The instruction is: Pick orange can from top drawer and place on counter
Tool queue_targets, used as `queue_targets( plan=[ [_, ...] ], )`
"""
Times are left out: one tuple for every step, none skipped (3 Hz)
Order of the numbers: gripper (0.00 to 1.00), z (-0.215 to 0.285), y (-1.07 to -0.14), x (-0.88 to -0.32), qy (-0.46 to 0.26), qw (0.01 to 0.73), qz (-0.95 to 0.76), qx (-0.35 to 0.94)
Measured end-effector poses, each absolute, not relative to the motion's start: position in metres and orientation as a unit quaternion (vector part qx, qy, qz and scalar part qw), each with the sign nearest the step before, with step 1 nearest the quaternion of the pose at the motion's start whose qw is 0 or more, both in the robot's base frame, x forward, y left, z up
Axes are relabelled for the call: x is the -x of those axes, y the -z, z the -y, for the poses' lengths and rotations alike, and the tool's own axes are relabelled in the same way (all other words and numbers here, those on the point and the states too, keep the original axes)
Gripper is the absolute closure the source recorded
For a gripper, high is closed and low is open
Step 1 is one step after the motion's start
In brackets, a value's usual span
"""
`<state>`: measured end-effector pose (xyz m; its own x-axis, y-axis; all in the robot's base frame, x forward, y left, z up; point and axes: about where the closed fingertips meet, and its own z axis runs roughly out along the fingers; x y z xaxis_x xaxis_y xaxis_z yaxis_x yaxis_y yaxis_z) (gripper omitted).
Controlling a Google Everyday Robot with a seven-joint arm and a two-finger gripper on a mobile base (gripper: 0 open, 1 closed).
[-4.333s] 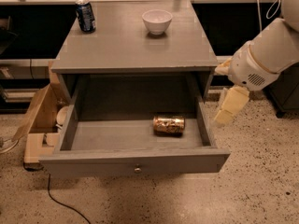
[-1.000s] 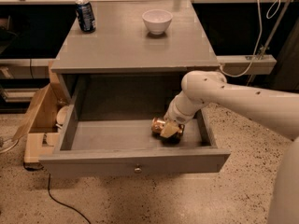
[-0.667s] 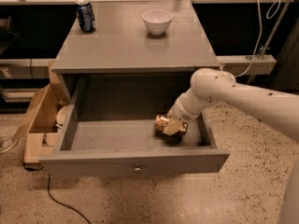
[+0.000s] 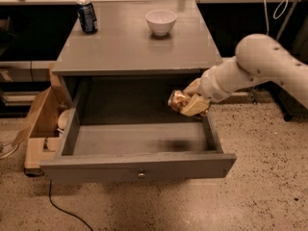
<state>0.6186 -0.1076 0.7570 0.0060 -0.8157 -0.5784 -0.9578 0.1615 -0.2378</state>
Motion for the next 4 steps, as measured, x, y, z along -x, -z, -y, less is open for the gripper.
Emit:
queue_targets(
  plan=[
    [1.00, 0.118, -0.832, -0.628, -0.095, 0.352, -0.662, 0.656],
    [1.00, 0.117, -0.832, -0.628, -0.095, 0.352, -0.661, 0.656],
    [1.00, 0.109, -0.857, -0.655, -0.073, 0.358, -0.670, 0.646],
    [1.00, 0.109, -0.886, -0.692, -0.044, 0.360, -0.695, 0.621]
  ],
)
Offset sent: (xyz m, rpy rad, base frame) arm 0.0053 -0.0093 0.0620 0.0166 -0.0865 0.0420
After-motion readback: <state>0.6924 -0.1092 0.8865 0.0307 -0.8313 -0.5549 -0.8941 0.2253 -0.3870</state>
